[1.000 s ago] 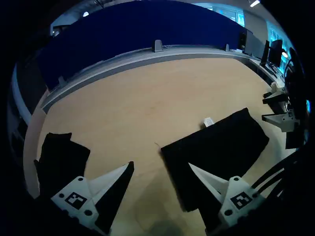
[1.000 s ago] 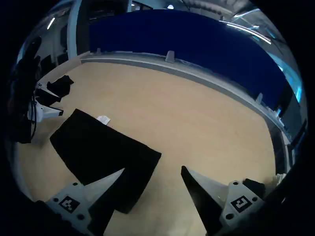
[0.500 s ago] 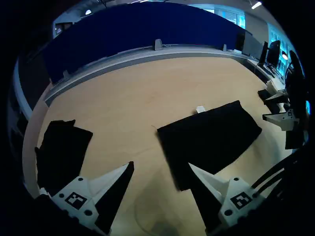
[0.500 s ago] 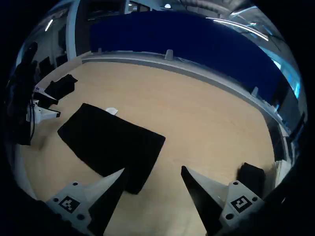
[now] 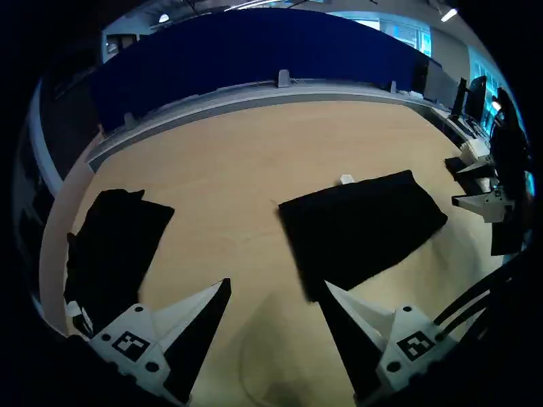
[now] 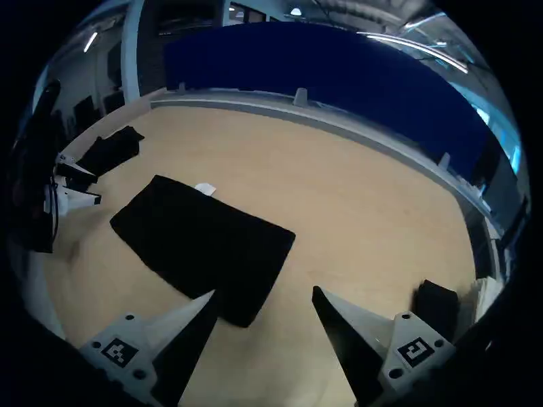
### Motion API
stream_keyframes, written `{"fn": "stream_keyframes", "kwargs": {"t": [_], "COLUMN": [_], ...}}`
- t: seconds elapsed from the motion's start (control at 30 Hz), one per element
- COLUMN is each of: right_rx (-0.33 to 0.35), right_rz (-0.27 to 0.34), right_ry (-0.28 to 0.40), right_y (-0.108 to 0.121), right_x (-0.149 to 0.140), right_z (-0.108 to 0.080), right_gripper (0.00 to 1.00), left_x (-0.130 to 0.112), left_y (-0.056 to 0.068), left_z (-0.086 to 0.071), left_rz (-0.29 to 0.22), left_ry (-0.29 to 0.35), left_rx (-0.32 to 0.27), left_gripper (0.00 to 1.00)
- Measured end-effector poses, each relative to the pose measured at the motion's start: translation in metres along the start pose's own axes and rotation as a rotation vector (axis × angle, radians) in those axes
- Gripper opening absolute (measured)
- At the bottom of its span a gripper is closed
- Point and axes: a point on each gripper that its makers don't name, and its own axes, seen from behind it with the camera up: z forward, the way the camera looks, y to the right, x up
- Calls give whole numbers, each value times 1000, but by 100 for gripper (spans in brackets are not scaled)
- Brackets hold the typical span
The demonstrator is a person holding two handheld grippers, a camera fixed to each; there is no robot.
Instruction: Fold towel
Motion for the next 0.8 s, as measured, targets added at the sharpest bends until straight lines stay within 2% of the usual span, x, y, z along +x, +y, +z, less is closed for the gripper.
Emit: {"fn": "stream_keyframes", "kwargs": {"t": [0.4, 0.8], "right_rx": [69, 133], "right_rz": [-62, -133], "right_ry": [-14, -41], "right_y": [-18, -35], "right_x": [-1, -7], "right_z": [3, 8], "right_gripper": [100, 98], "left_x": [-40, -56], "left_y": [-16, -21], "left_z": [-34, -53], "left_rz": [-71, -96], "left_ry": [-6, -3], "left_rx": [57, 81], "left_gripper": [92, 92]}}
